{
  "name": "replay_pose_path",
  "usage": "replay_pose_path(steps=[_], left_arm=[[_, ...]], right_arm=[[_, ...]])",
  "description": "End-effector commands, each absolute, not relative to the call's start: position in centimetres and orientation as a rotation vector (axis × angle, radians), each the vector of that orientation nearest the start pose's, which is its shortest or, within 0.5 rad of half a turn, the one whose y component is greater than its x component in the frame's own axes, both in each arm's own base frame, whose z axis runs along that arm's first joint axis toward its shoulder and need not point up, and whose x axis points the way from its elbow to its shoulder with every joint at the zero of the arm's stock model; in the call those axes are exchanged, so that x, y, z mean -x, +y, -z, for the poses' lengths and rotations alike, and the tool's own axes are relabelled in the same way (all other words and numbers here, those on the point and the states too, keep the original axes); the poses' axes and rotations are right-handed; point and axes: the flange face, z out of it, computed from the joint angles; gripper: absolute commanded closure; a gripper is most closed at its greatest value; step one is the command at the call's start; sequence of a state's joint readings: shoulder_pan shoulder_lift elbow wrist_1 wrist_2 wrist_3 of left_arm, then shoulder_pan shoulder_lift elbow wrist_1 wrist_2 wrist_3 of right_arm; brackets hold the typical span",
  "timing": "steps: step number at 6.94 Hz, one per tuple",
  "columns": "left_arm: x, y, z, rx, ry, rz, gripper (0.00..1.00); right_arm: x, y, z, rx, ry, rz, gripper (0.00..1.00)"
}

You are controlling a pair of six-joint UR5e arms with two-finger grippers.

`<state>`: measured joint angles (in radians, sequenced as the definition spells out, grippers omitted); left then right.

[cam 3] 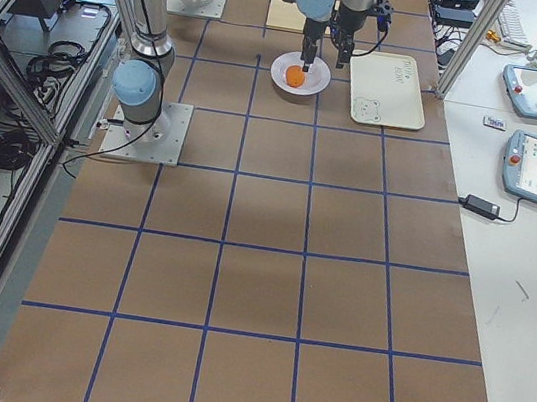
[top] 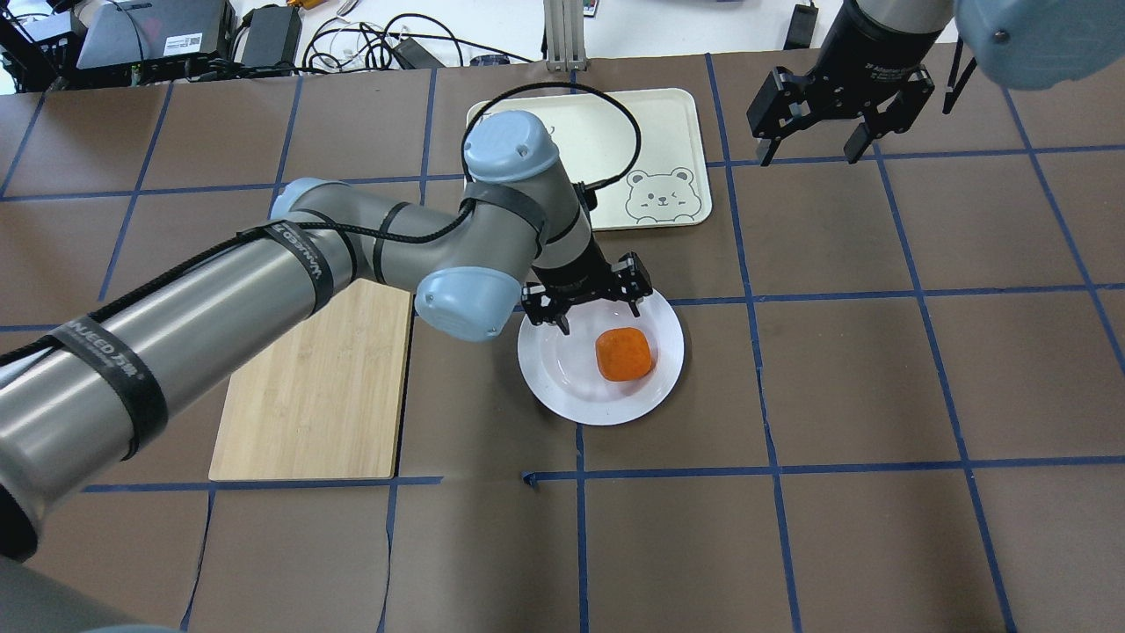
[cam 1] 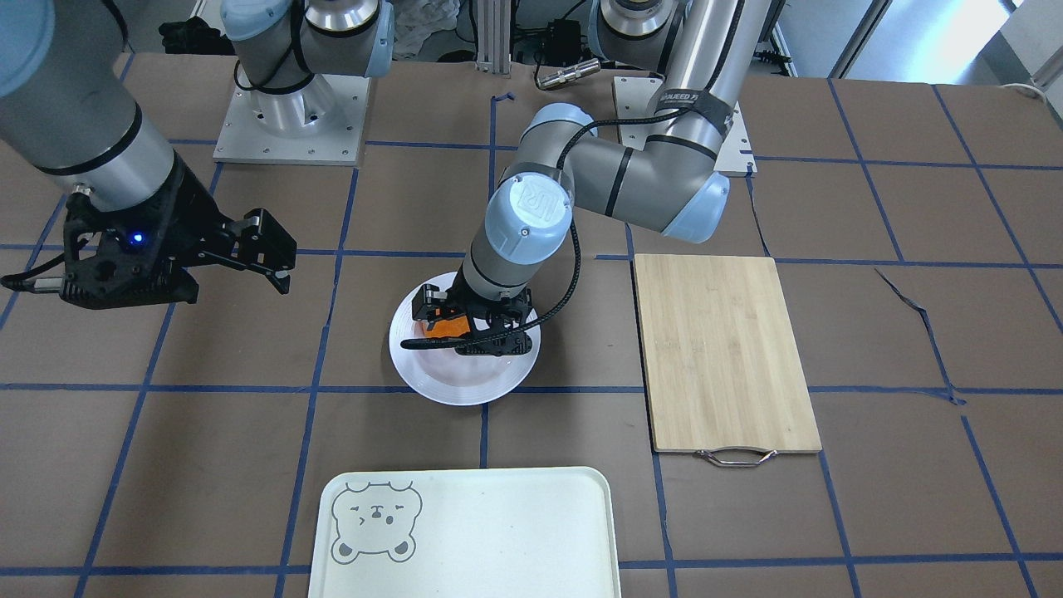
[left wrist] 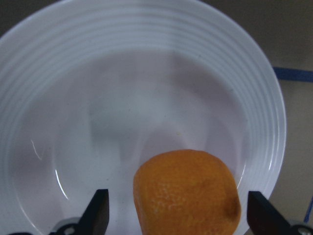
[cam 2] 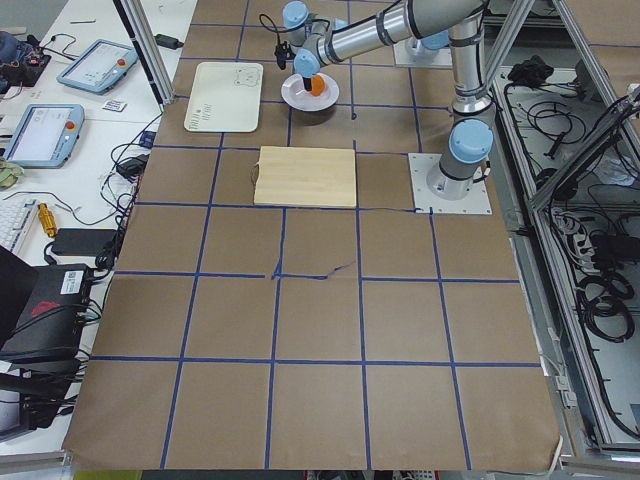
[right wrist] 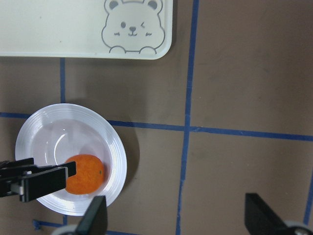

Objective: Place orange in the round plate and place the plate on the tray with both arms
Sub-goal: 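Release the orange onto the plate with the left gripper while the right reaches over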

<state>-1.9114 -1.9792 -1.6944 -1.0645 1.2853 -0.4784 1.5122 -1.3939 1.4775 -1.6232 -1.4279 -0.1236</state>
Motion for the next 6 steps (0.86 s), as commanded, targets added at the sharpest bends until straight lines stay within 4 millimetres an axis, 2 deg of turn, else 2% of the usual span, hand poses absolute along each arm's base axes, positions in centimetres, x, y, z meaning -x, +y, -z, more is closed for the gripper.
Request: replay_pose_path(steps=[1,2,3,4,5,6], left_arm=[[30.4,-53.9,-36.6,0.292,3.361,-0.221,0.0],[28.3,-53.6,-41.8,0.238,3.329,-0.175,0.0],[25.9,-52.6,-45.0,0.228,3.295,-0.204,0.0],[23.7,-51.2,-47.9,0.191,3.278,-0.147,0.0],[22.3,-50.1,-49.2,0.112,3.197,-0.057,0.0],[21.7,-49.2,-49.2,0.023,3.169,-0.02,0.0]], right_arm=[[-11.8,-57.3,-37.1,0.072,2.908,-0.045,0.0],[-13.6,-55.5,-32.0,0.035,2.803,-0.051,0.0],[-14.8,-54.1,-27.6,-0.032,2.729,-0.017,0.0],[-16.1,-53.4,-24.2,-0.154,2.699,-0.008,0.0],[-18.3,-52.9,-22.0,-0.202,2.679,-0.008,0.0],[-18.8,-52.6,-21.1,-0.172,2.681,-0.012,0.0]])
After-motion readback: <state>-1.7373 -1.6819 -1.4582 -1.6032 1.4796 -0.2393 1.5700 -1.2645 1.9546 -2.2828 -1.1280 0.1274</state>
